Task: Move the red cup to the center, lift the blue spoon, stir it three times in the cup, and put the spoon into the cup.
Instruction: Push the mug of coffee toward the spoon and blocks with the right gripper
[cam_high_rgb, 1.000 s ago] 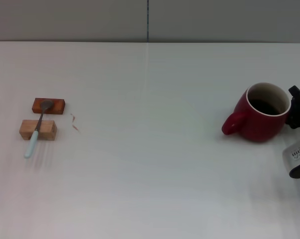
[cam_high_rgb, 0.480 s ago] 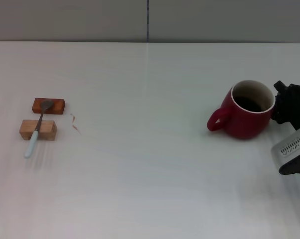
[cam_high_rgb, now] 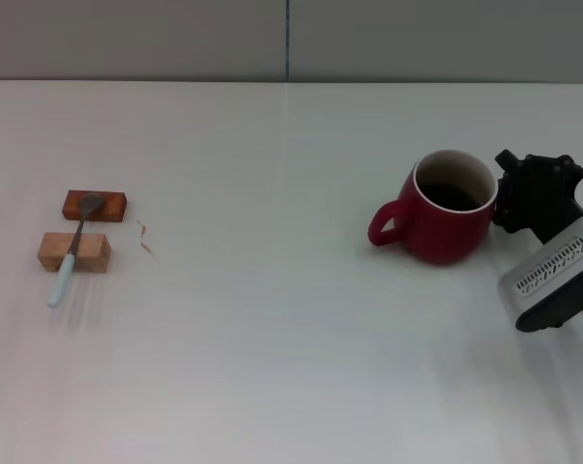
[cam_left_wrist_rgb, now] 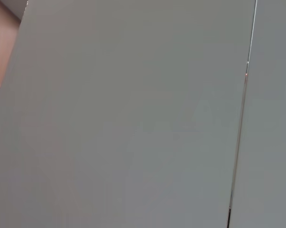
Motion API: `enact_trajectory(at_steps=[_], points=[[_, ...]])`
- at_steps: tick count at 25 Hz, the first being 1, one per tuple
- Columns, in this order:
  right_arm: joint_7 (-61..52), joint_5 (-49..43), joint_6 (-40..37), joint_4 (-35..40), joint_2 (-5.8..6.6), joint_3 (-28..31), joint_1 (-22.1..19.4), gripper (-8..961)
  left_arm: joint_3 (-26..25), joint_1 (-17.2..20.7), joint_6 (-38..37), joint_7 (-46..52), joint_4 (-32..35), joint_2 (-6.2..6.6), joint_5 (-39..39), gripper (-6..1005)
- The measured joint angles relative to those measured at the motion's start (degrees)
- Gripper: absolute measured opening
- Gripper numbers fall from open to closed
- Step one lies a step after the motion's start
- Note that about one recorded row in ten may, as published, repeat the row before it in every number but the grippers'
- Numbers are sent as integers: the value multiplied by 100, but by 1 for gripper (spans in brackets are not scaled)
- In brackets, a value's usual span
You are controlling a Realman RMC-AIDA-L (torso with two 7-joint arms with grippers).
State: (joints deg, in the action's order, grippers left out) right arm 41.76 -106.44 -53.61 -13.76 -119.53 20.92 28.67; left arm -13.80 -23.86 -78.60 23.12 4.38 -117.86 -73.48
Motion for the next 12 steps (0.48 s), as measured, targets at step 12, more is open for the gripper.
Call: enact_trajectory(at_steps=[12], points=[[-36, 0, 161, -195, 6, -284, 280, 8, 0, -28, -19, -35, -34, -4, 0, 844]])
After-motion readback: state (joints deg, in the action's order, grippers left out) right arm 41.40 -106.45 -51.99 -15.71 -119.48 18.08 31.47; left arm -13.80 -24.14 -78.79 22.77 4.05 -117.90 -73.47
